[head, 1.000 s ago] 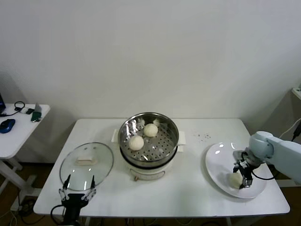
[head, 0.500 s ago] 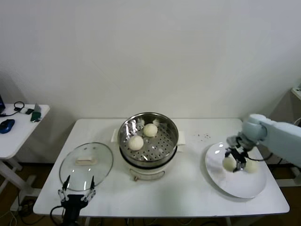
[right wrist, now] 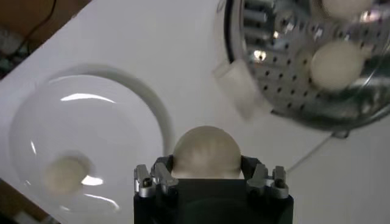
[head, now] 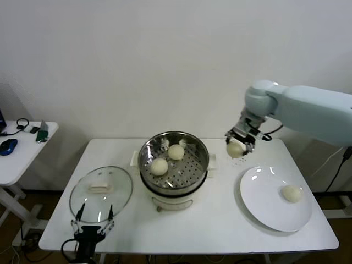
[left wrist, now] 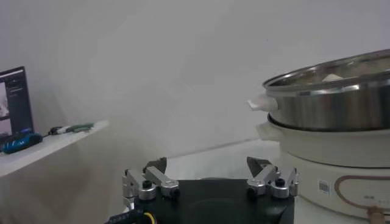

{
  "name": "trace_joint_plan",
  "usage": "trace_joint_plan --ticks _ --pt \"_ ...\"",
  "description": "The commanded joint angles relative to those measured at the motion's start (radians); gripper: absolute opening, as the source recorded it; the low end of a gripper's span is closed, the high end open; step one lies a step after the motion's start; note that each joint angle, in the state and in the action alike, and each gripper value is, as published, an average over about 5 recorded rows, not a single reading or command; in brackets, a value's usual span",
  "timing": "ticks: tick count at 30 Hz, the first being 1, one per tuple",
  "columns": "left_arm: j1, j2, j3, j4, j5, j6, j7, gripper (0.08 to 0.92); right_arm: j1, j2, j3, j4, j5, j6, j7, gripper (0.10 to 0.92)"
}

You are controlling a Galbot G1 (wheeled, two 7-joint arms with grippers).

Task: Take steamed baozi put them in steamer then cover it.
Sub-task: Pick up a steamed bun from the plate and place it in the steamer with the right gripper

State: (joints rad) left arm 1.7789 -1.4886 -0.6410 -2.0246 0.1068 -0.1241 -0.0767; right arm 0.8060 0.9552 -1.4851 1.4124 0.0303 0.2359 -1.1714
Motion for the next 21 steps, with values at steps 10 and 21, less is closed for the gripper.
trace_joint_plan --ticks 10,21 --pt "0.013 -0.002 0.005 0.018 -0.009 -0.019 -0.001 0.823 -0.056 0.429 0.022 -0.033 -0.177 0.206 -0.004 0.720" --pt "0.000 -0.003 -0.003 0.015 -0.021 -0.007 -0.001 0.823 -0.128 0.494 -0.004 -0.064 -0.155 0.219 -0.021 0.721"
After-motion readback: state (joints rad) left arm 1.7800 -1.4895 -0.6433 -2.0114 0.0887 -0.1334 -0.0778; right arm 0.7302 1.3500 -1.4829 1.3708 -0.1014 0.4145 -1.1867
